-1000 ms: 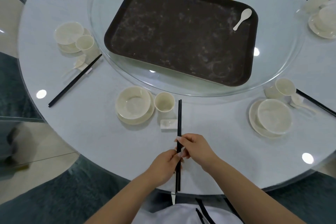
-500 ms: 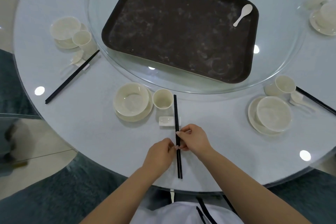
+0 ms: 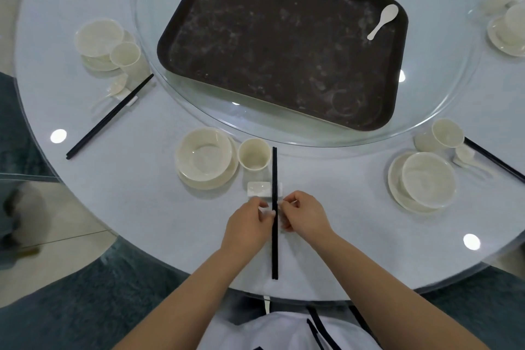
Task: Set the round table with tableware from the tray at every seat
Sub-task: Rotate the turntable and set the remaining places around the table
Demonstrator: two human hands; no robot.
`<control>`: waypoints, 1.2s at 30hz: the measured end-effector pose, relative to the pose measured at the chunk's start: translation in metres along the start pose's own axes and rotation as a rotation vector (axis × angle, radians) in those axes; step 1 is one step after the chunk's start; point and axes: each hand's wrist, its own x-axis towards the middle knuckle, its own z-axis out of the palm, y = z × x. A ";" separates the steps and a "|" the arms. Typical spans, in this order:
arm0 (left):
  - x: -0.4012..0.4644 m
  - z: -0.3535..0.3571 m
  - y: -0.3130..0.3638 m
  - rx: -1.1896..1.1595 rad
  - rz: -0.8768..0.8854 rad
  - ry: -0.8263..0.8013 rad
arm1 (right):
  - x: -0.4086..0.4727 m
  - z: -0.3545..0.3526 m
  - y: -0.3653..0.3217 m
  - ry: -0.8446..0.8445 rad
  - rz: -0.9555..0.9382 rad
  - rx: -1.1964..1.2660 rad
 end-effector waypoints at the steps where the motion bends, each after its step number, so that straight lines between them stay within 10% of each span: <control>1: 0.002 -0.005 0.003 -0.010 -0.004 0.011 | 0.002 -0.002 -0.002 0.010 -0.004 0.009; 17: 0.036 -0.050 0.086 -0.370 0.170 -0.014 | 0.051 -0.107 -0.081 0.223 -0.144 0.215; 36: 0.193 -0.075 0.197 0.259 0.264 -0.046 | 0.166 -0.212 -0.129 0.406 -0.055 0.222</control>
